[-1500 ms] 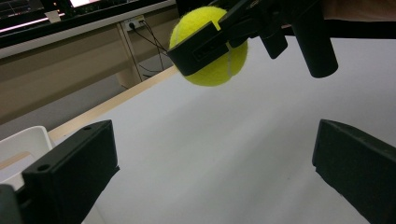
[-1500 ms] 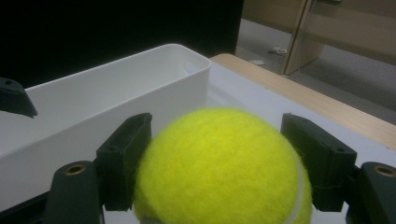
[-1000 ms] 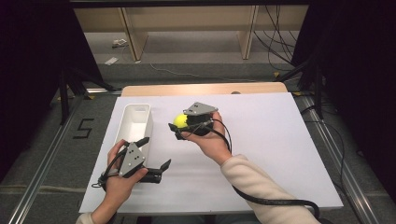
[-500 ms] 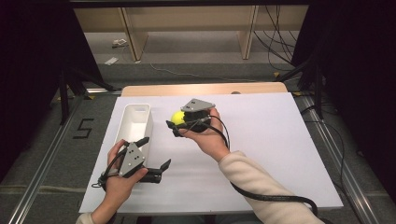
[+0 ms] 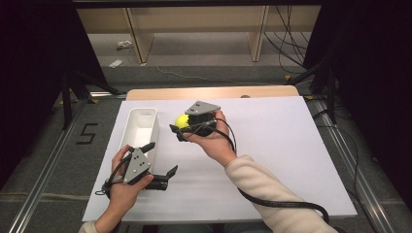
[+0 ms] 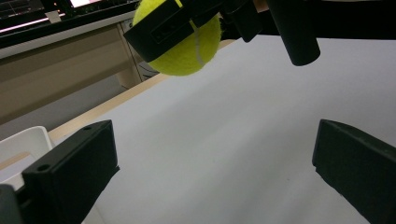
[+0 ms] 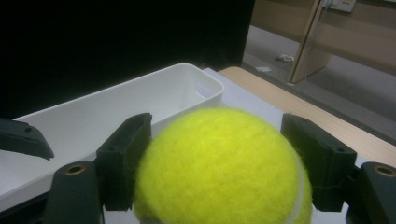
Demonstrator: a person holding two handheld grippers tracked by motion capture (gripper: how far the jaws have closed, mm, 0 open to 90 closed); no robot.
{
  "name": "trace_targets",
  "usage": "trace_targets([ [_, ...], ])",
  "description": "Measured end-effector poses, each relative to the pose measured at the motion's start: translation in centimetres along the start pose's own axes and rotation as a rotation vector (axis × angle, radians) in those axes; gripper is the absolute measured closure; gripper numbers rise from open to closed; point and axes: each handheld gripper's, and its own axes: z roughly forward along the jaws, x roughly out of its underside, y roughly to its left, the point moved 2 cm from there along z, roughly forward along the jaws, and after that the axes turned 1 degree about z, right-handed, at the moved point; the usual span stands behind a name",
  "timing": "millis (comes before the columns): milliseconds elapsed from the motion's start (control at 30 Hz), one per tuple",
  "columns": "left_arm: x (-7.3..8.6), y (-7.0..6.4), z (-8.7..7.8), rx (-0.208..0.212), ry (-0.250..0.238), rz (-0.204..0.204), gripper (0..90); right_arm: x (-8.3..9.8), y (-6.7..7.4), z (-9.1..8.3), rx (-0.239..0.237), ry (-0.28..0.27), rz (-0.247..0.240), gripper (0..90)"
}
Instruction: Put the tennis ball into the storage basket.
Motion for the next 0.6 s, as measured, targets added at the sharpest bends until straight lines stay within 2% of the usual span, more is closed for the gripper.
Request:
trace_targets([
  [600, 0.00, -0.06, 0.01, 0.002, 0.002, 0.003, 0.0, -0.64, 0.56, 0.59, -0.016, 0.005, -0.003, 27.6],
])
